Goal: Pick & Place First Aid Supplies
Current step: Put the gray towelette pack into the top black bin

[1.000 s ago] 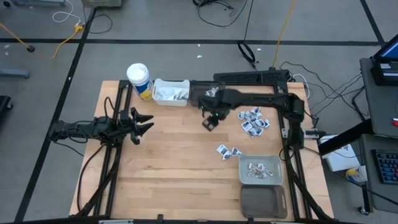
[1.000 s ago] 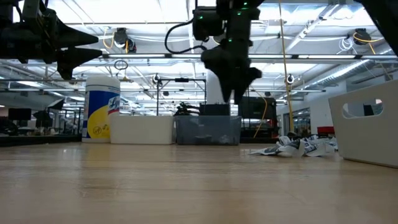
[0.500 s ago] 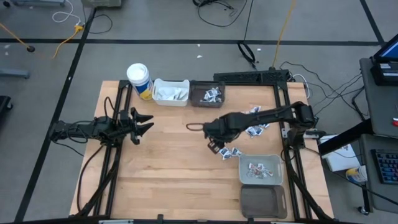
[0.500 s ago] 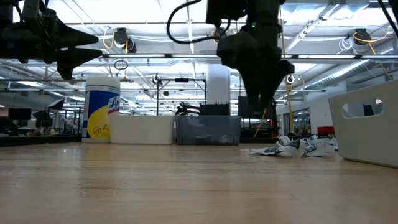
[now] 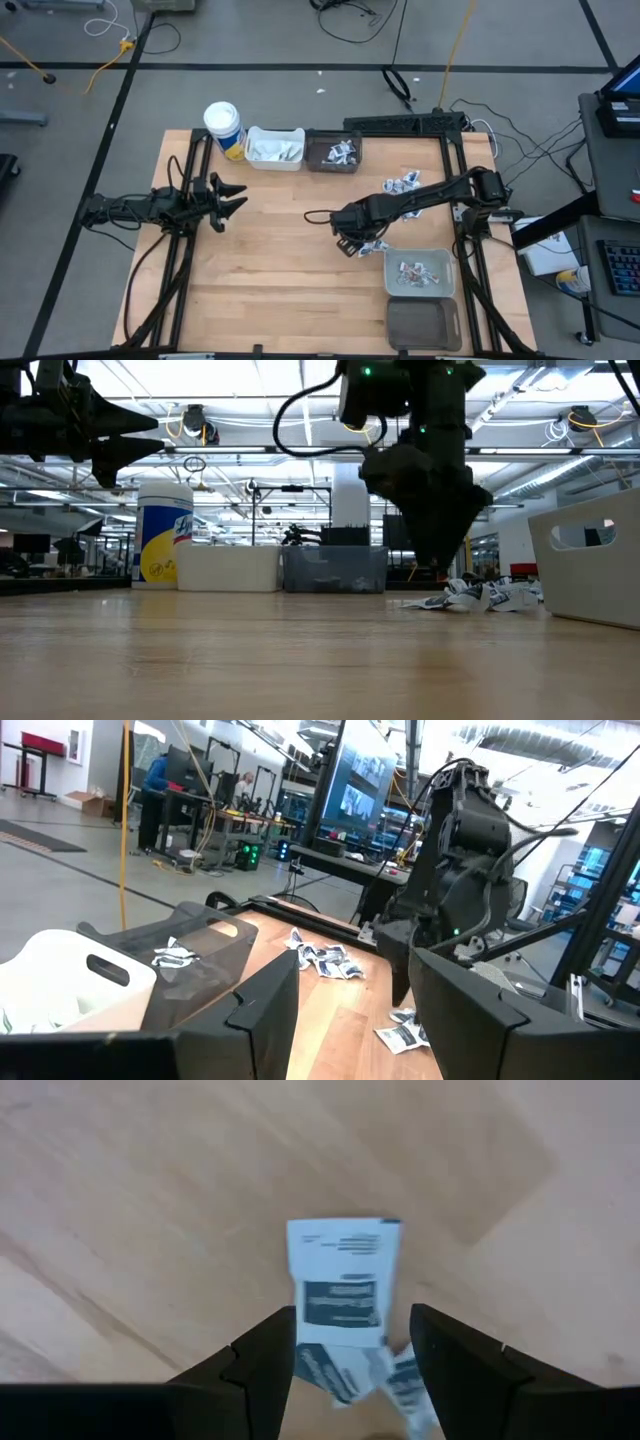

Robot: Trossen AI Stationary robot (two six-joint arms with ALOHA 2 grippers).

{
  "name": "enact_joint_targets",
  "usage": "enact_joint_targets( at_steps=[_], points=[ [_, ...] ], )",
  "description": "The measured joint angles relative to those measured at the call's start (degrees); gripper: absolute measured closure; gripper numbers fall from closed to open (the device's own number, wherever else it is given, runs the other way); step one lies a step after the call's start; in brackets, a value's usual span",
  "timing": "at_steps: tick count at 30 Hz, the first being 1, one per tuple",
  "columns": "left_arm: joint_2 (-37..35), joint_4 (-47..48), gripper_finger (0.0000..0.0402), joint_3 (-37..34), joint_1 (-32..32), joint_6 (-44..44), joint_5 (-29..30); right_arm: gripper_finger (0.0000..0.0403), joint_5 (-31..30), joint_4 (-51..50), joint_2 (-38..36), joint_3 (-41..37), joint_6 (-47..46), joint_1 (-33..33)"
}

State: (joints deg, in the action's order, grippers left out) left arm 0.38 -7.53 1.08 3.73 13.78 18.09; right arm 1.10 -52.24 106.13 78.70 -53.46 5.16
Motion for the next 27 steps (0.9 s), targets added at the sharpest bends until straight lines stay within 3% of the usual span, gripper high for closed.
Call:
enact_joint_targets(
  at_steps=[9, 17, 22, 27],
  points=[
    [0.0, 0.0, 0.0206, 0.0, 0.0, 0.0, 0.0, 0.0208, 2.0, 10.5, 1.1, -5.1, 0.1, 0.0],
    [0.0, 0.0, 0.0206, 0.0, 0.0, 0.0, 0.0, 0.0213, 3.3, 12.0, 3.1, -5.9, 0.7, -0.5],
    [0.0, 0.0, 0.0206, 0.0, 0.0, 0.0, 0.0, 0.0253, 3.4, 11.9, 3.1, -5.9, 1.6, -0.9],
    [0.0, 0.0, 0.0206, 0.0, 0.0, 0.0, 0.0, 0.033, 3.5, 11.6, 3.1, -6.0, 3.0, -1.0]
  ],
)
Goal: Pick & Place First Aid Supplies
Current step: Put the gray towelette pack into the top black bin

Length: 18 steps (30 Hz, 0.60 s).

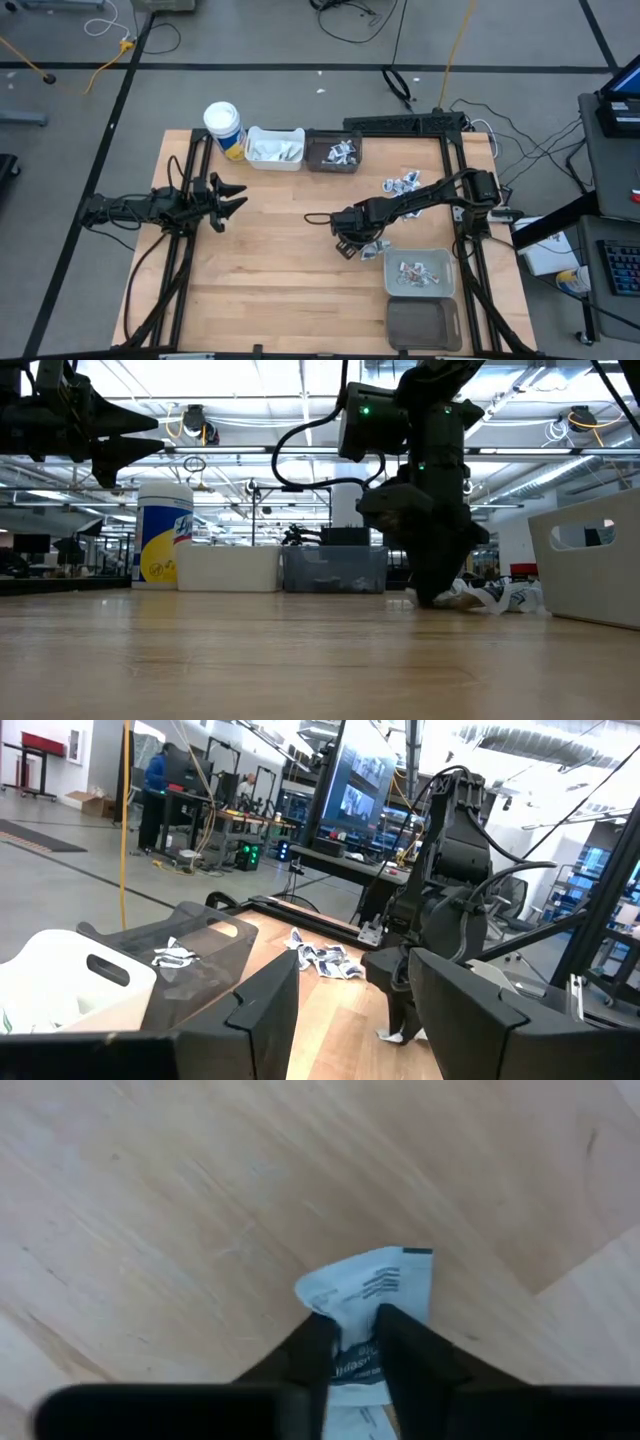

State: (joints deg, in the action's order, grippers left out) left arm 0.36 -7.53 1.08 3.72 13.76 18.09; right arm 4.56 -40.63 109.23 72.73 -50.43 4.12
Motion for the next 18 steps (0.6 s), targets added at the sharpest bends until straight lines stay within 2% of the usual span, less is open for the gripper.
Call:
enact_joint_targets(
  at_steps=[4, 12, 18],
  points=[
    [0.0, 0.0, 0.0206, 0.0, 0.0, 0.0, 0.0, 0.0389, 0.0, 0.1, 0.0, 0.0, 1.3, 0.0],
    [0.0, 0.0, 0.0206, 0.0, 0.0, 0.0, 0.0, 0.0396, 0.1, -0.2, 0.0, 0.1, 3.0, -0.1],
    [0.0, 0.0, 0.0206, 0.0, 0.0, 0.0, 0.0, 0.0397, 0.5, -10.6, -1.1, 6.4, 12.4, -2.0]
  ],
)
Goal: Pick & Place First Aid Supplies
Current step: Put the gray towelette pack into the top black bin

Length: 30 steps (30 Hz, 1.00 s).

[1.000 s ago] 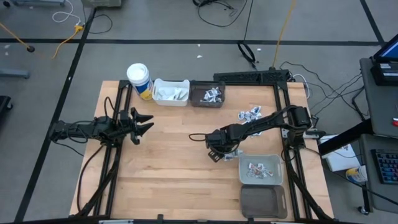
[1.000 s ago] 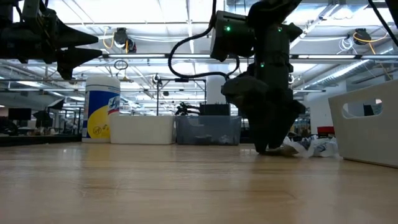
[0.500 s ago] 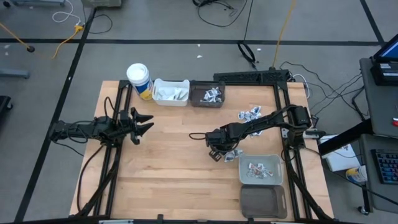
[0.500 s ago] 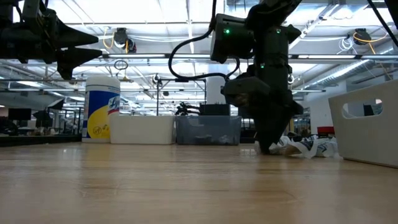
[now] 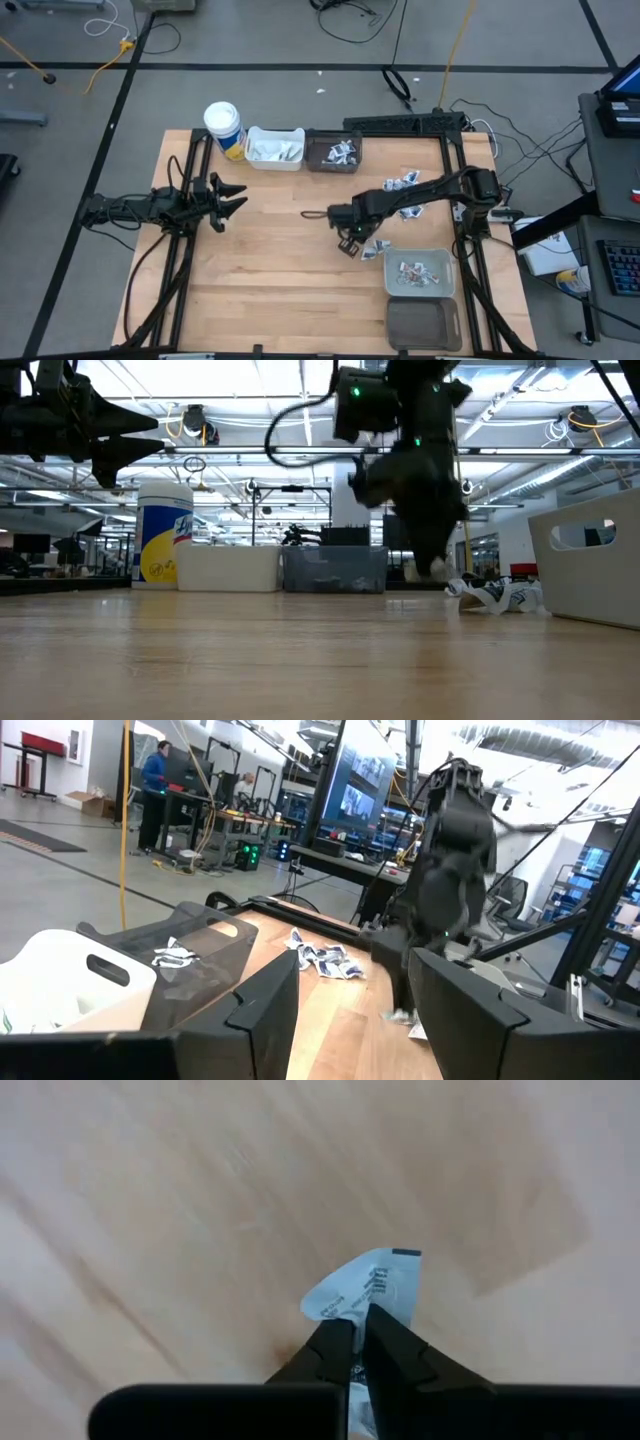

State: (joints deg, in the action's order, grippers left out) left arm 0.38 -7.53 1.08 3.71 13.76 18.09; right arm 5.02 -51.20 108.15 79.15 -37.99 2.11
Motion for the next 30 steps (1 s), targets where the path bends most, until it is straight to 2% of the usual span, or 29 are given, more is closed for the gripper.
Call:
enact_joint_targets(
  at_steps=[5, 16, 23, 30],
  points=[
    [0.0, 0.0, 0.0206, 0.0, 0.0, 0.0, 0.0, 0.0397, 1.3, -9.7, -0.1, 6.9, 10.3, -1.8],
    [0.0, 0.0, 0.0206, 0.0, 0.0, 0.0, 0.0, 0.0395, 2.7, -21.8, -0.2, 20.7, 33.3, -3.3],
    [0.0, 0.0, 0.0206, 0.0, 0.0, 0.0, 0.0, 0.0395, 2.6, -24.4, -0.2, 22.8, 45.6, -4.0],
    [0.0, 0.0, 0.0206, 0.0, 0.0, 0.0, 0.0, 0.0395, 1.9, -23.2, 0.8, 23.2, 54.4, -10.7]
  ],
)
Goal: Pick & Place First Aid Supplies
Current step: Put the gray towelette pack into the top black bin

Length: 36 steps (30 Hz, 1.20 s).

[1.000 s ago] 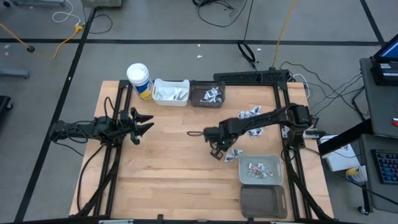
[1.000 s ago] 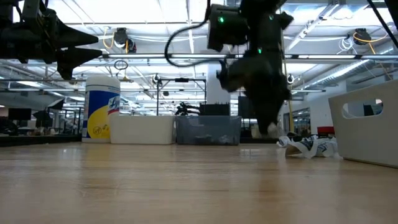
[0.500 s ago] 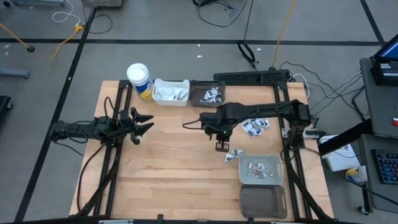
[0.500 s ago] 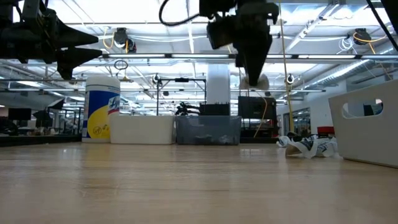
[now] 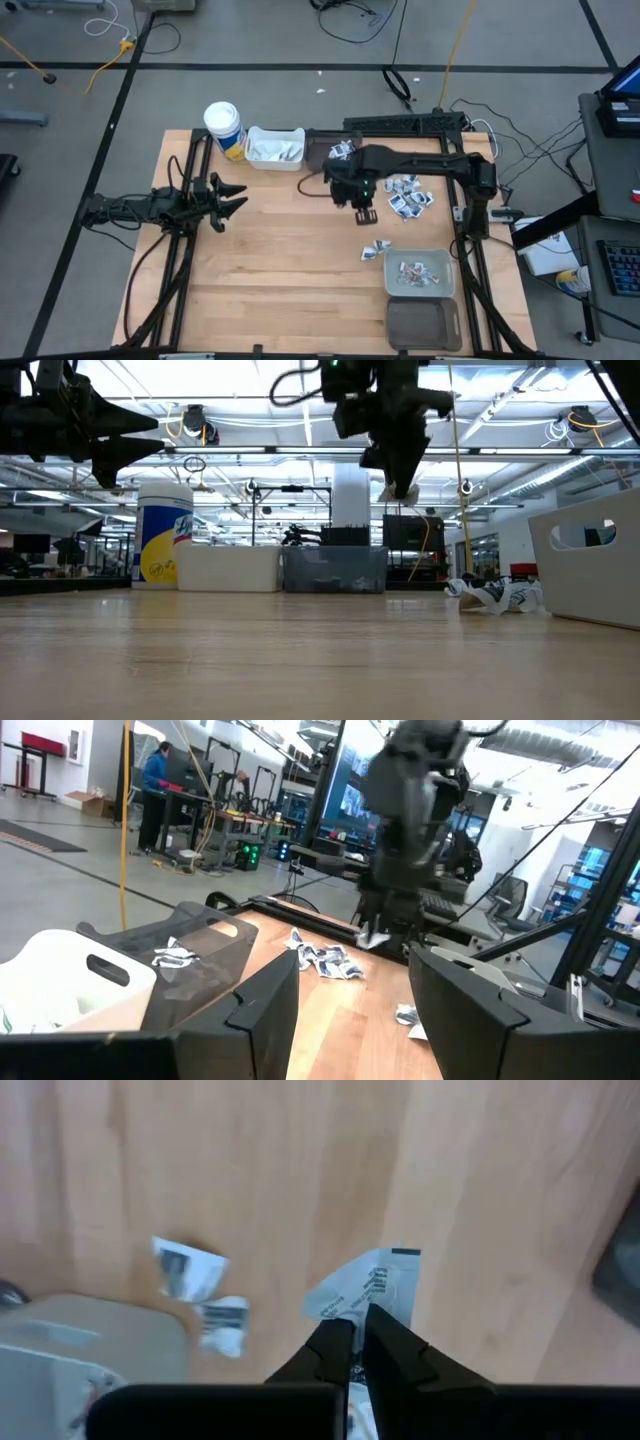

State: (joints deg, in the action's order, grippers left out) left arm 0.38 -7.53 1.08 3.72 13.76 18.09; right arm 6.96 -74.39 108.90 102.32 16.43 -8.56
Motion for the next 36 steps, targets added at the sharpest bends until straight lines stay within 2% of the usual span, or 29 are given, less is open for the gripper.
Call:
enact_joint_targets(
  at_steps=[8, 19, 22, 32, 36],
  points=[
    [0.0, 0.0, 0.0206, 0.0, 0.0, 0.0, 0.0, 0.0394, -4.0, -1.3, 5.6, 6.4, 11.3, -8.1],
    [0.0, 0.0, 0.0206, 0.0, 0.0, 0.0, 0.0, 0.0394, -4.5, -2.8, 18.0, 23.0, 21.6, -16.6],
    [0.0, 0.0, 0.0206, 0.0, 0.0, 0.0, 0.0, 0.0394, -7.0, -2.2, 20.9, 26.2, 23.1, -18.4],
    [0.0, 0.0, 0.0206, 0.0, 0.0, 0.0, 0.0, 0.0394, -8.4, 0.6, 23.5, 27.5, 26.5, -21.9],
    [0.0, 0.0, 0.0206, 0.0, 0.0, 0.0, 0.0, 0.0394, -8.5, 6.4, 23.9, 25.7, 26.2, -22.2]
  ],
)
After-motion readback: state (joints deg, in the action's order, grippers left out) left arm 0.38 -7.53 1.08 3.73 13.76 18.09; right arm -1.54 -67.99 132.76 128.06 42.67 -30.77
